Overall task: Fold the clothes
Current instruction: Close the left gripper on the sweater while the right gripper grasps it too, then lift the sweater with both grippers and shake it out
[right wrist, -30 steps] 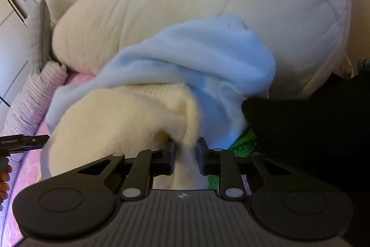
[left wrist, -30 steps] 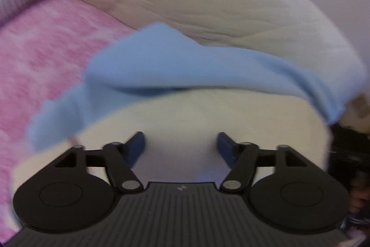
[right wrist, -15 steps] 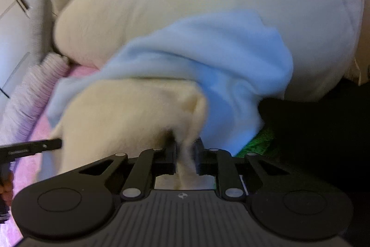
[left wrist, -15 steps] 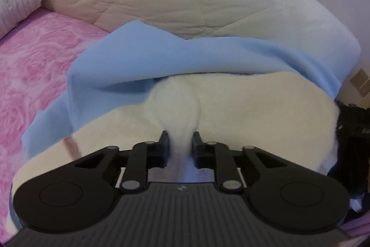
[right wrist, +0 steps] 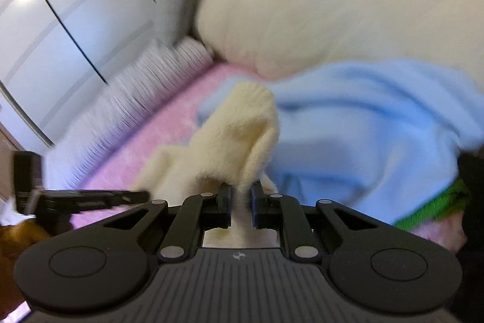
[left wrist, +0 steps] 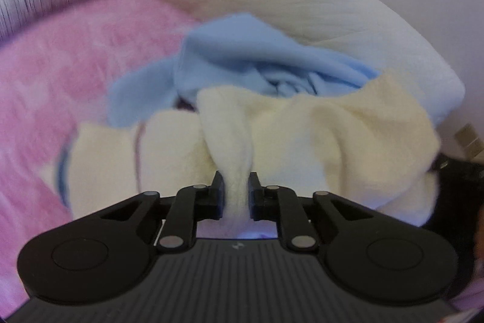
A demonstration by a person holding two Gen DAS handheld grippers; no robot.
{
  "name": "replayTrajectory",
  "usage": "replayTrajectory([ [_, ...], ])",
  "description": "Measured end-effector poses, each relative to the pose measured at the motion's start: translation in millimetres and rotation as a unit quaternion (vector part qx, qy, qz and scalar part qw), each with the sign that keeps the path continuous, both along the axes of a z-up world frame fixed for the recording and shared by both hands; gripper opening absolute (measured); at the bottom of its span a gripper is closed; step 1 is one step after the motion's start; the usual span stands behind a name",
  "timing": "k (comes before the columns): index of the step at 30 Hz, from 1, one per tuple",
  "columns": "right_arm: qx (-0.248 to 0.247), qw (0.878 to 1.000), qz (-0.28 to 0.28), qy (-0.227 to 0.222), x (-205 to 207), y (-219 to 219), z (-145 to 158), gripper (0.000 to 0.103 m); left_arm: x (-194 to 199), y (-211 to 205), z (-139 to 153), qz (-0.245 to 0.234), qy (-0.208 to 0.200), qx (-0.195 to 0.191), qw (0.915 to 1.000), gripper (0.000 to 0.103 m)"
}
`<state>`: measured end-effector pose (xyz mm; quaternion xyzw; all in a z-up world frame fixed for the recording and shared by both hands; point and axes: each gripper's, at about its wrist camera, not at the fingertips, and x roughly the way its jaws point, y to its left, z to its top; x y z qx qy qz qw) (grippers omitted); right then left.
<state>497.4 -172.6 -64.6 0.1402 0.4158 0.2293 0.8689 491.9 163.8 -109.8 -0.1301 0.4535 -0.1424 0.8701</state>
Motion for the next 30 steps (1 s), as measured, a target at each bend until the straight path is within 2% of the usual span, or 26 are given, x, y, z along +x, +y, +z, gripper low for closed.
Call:
replayTrajectory([
  [1,-0.01,1.0,-0.006,0.007,-2.6,0.3,-6.1,0.015,1.7,-3.5,-10.5,-0.001,0.003,-0.006,1.0,0.019],
  [2,-0.02,1.0,-0.012,0.015,-5.2,0.4,-12.3,0.018,1.5,-7.2,-18.7,-0.005,0.004,-0.006,1.0,0.026],
  [3,-0.034,0.999,-0.022,0.023,-6.7,0.0,-21.0,0.026,2.7,-12.0,-27.6,-0.007,0.007,0.002,0.9999,0.028],
  [4,-0.048,0.998,-0.032,0.032,-8.1,-0.4,-29.7,0.027,3.7,-14.8,-34.8,-0.006,0.007,0.009,0.9999,0.028],
  [6,-0.047,0.997,-0.05,0.043,-14.4,-5.3,-42.9,0.035,2.2,-19.7,-45.5,-0.003,0.004,0.02,0.9998,0.027],
  [7,-0.04,0.997,-0.055,0.049,-17.3,-7.0,-48.3,0.036,0.2,-21.8,-48.8,-0.001,0.001,0.024,0.9997,0.023],
  [8,-0.037,0.996,-0.061,0.053,-18.0,-6.9,-53.9,0.036,-1.5,-23.6,-48.7,-0.001,-0.001,0.03,0.9996,0.012],
  [10,-0.047,0.994,-0.064,0.069,-18.4,-4.1,-59.6,0.034,-6.8,-24.5,-43.6,0.002,-0.011,0.03,0.9995,0.01],
  [11,-0.05,0.995,-0.059,0.068,-22.2,-1.5,-58.1,0.019,-10.5,-23.5,-38.8,0.004,-0.019,0.026,0.9995,0.009],
  [14,-0.03,0.998,-0.05,0.037,-41.6,0.8,-35.8,0.014,-28.9,-12.8,-15.6,0.01,-0.046,0.015,0.9988,0.009],
  [20,-0.004,0.999,-0.041,-0.017,-56.9,10.6,19.7,0.012,-80.5,8.9,41.9,0.022,-0.1,0.014,0.9946,0.009],
  [25,0.025,0.997,-0.022,-0.075,-76.9,26.5,74.7,0.011,-125.0,38.6,95.2,0.053,-0.158,0.004,0.9861,0.009],
  [30,0.063,0.989,0.013,-0.134,-99.3,50.3,134.3,0.011,-173.5,73.4,141.3,0.102,-0.199,-0.002,0.9746,0.009],
])
